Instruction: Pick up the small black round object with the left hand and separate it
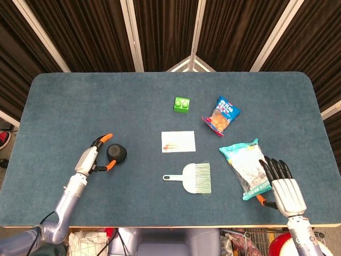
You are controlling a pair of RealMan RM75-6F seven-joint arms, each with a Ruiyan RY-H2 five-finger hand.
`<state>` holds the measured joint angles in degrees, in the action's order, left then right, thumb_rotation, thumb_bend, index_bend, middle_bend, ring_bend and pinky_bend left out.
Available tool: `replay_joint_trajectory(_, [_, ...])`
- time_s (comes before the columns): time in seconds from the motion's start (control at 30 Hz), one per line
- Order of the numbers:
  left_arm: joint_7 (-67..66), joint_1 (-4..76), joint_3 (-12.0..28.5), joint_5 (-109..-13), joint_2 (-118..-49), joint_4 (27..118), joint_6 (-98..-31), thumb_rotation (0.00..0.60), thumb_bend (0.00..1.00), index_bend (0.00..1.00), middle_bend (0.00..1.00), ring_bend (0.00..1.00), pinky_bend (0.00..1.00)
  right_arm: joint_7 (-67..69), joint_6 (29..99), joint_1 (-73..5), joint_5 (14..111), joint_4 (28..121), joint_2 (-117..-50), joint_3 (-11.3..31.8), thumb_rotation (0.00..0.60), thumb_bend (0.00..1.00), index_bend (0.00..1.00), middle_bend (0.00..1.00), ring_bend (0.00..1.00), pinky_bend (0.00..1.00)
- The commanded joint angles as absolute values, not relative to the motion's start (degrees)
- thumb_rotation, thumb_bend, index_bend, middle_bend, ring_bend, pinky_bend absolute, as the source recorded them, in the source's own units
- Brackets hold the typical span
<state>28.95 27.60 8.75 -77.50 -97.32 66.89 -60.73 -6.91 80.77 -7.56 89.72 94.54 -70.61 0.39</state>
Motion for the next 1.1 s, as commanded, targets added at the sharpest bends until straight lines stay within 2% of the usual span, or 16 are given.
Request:
replay_joint_trajectory(0.03, [28.68, 27.55, 9.05, -77.03, -97.38, 66.94, -60.71, 0.600, 0.56, 0.11, 0.09, 0.00, 0.00, -6.85, 80.75, -7.59, 89.74, 94.57, -70.60, 0.40, 0.600, 0.21, 0.00, 0.00, 0.01, 0.00])
replay_joint_trajectory(0.4, [25.69, 28.96, 9.79, -75.73, -99.35, 66.84, -59.19, 0.600, 0.56, 0.11, 0.18, 0.00, 0.00, -6.70, 80.15, -8.01, 89.02, 94.78, -70.34, 0.88, 0.600, 0.21, 0.00, 0.00, 0.01, 0.00])
replay_joint_trajectory(0.7, [25.06, 28.52, 10.51, -75.94, -99.95, 68.01, -61.69, 0.600, 0.58, 0.12, 0.28, 0.00, 0.00, -5.78, 80.77, -7.61, 89.57, 94.60, -69.97, 0.46, 0.600, 0.21, 0.00, 0.00, 0.01, 0.00])
replay_joint_trajectory(0.97, [24.36, 28.06, 11.15, -77.44, -97.70, 73.12, -64.69, 0.600, 0.58, 0.13, 0.29, 0.00, 0.00, -6.08, 81.23, -7.41, 90.19, 94.69, -70.27, 0.21, 0.600, 0.21, 0.00, 0.00, 0.01, 0.00])
replay_joint_trajectory(1.1, [22.66, 29.04, 11.76, -76.95, -97.75, 75.15, -63.86, 0.600, 0.58, 0.13, 0.29, 0.00, 0.00, -6.18, 80.81, -7.71, 89.68, 94.98, -70.17, 0.59, 0.600, 0.21, 0.00, 0.00, 0.01, 0.00])
